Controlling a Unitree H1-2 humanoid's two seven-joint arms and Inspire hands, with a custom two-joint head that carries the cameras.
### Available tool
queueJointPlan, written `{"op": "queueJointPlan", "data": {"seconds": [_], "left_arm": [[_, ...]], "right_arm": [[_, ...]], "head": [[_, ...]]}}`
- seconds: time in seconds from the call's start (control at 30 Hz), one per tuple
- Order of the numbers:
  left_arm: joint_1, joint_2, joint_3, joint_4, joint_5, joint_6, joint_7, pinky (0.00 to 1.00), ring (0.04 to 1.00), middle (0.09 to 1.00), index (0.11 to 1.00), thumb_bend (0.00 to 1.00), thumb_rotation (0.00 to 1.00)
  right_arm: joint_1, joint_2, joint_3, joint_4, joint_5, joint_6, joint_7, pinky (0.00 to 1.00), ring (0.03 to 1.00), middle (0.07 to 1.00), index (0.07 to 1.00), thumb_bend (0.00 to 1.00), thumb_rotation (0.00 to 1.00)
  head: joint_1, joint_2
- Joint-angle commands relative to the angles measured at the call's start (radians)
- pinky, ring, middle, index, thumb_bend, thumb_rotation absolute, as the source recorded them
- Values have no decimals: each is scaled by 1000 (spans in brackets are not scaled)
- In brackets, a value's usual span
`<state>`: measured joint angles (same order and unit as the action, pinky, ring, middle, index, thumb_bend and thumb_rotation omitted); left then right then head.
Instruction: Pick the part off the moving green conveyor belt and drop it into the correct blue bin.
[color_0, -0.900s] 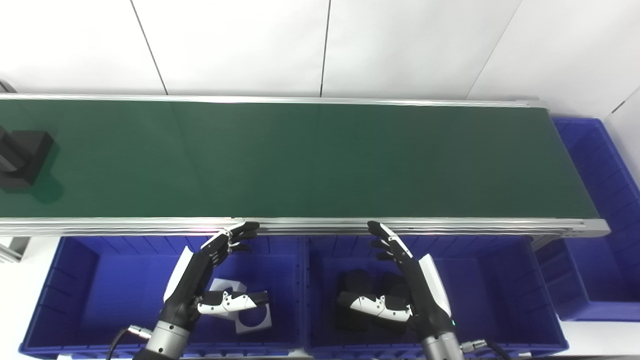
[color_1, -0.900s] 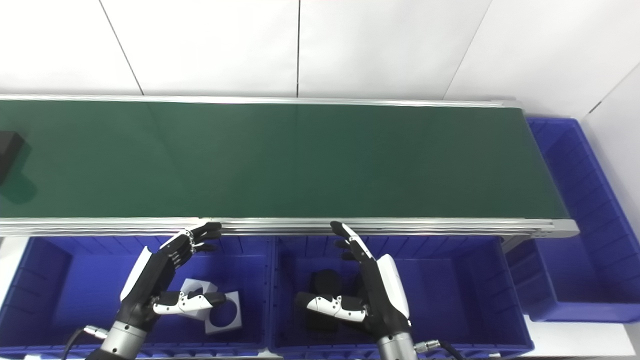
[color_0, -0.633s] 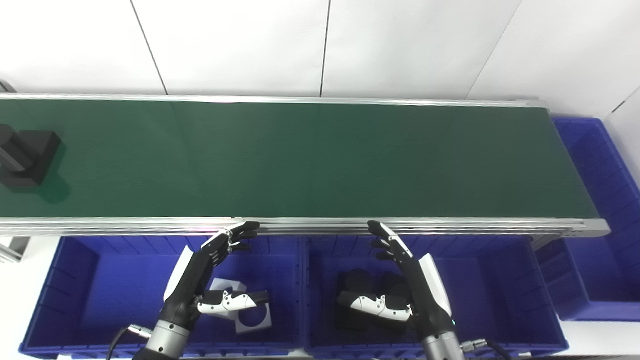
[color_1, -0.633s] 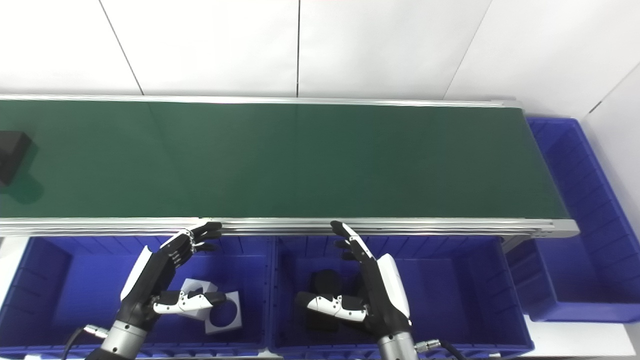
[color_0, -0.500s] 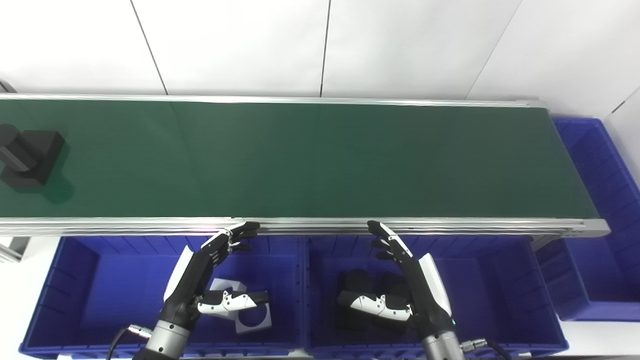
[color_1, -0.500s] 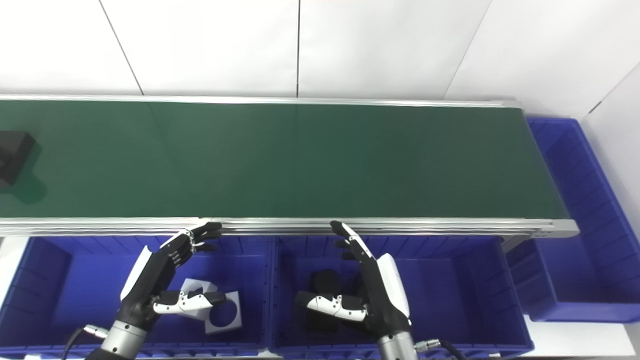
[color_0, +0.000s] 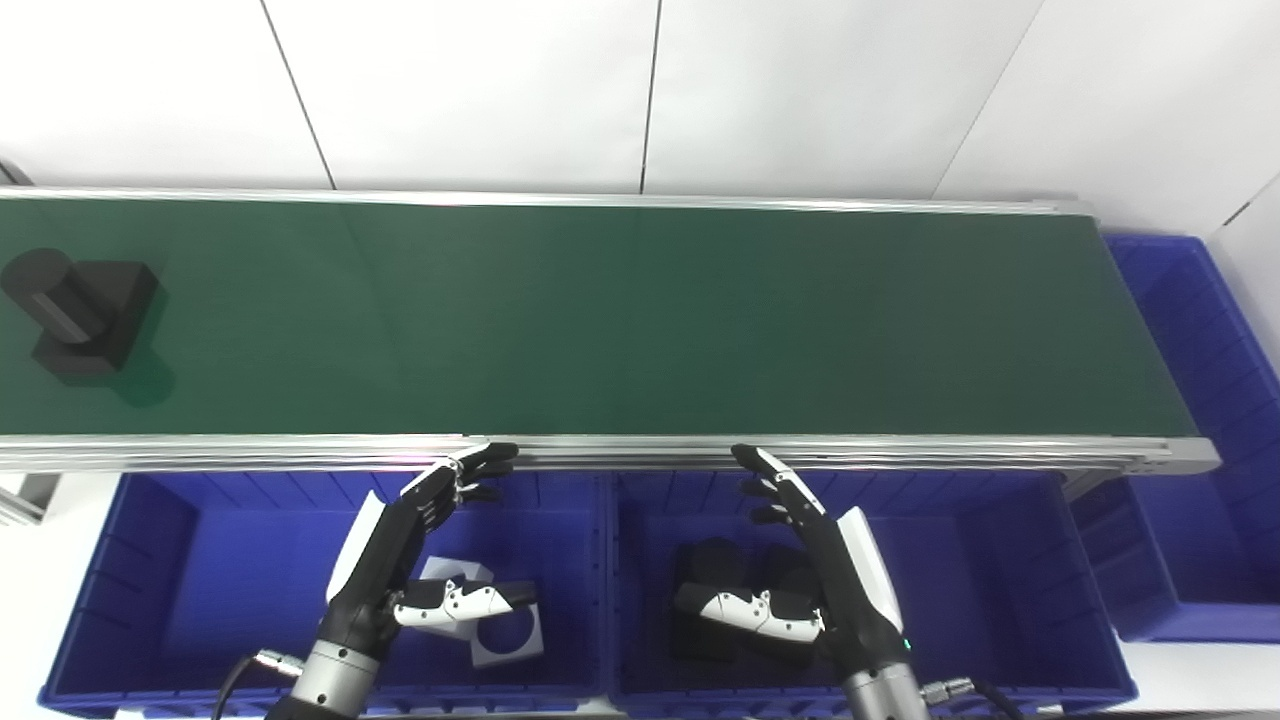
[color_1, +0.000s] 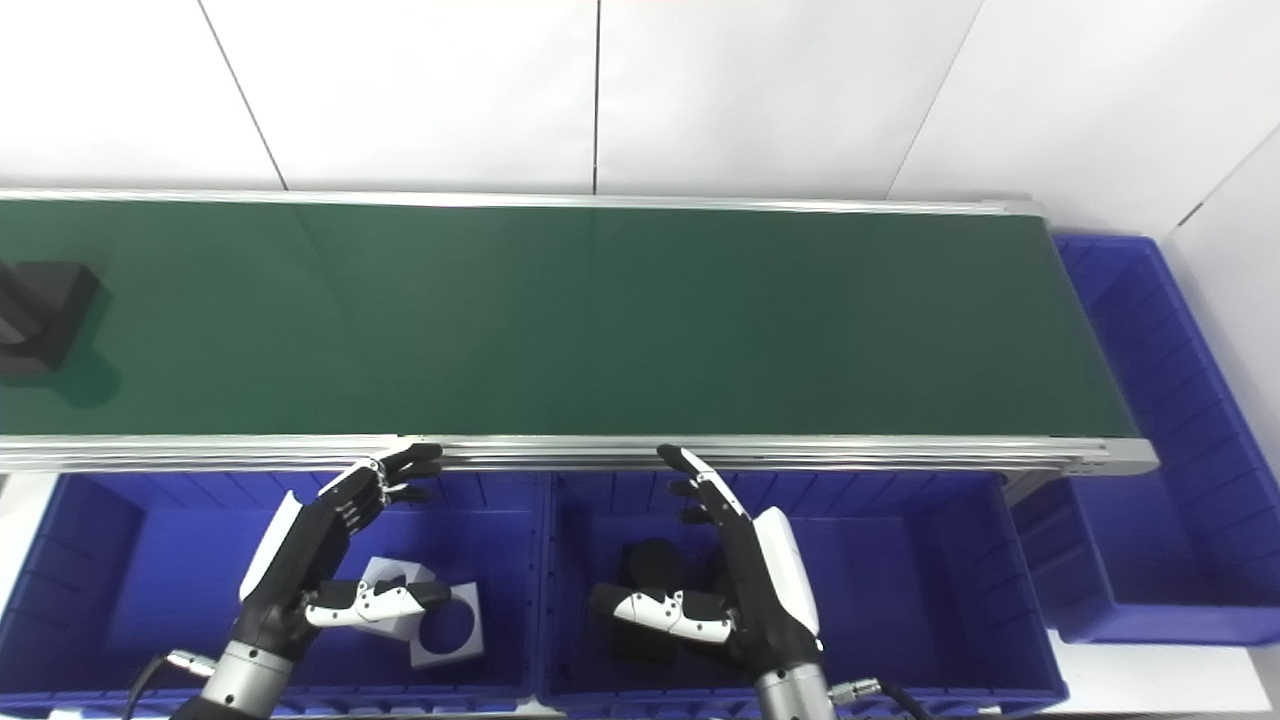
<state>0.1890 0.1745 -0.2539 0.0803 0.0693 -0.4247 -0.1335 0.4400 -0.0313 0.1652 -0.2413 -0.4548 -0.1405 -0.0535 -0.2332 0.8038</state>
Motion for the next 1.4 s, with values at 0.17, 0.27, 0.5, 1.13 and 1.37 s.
{"op": "queueJointPlan", "data": {"seconds": [0.17, 0.27, 0.5, 1.13, 1.37], "left_arm": [[-9, 11, -4, -28, -7, -45, 8, 715, 796, 826, 777, 878, 279], [-9, 12, -6, -30, -3, -45, 11, 717, 798, 827, 777, 876, 273], [-8, 10, -13, -18, 8, -45, 23, 713, 794, 825, 777, 886, 285], [-32, 8, -180, 78, 105, -45, 232, 695, 773, 811, 779, 940, 327], [-49, 20, -224, 102, 99, -45, 284, 708, 781, 814, 785, 940, 323]], "right_arm": [[8, 3, 3, -26, -7, -9, -12, 701, 806, 870, 879, 786, 366], [8, 2, 3, -26, -6, -12, -11, 708, 809, 872, 879, 785, 362], [8, -3, 1, -10, 1, -28, -15, 708, 811, 871, 882, 778, 349], [30, -60, -33, 2, 52, -84, -27, 765, 830, 869, 898, 717, 187], [23, -66, -35, 19, 26, -124, -57, 751, 811, 851, 892, 731, 182]], "head": [[1, 1], [3, 1], [54, -33], [376, -198], [354, -210]]}}
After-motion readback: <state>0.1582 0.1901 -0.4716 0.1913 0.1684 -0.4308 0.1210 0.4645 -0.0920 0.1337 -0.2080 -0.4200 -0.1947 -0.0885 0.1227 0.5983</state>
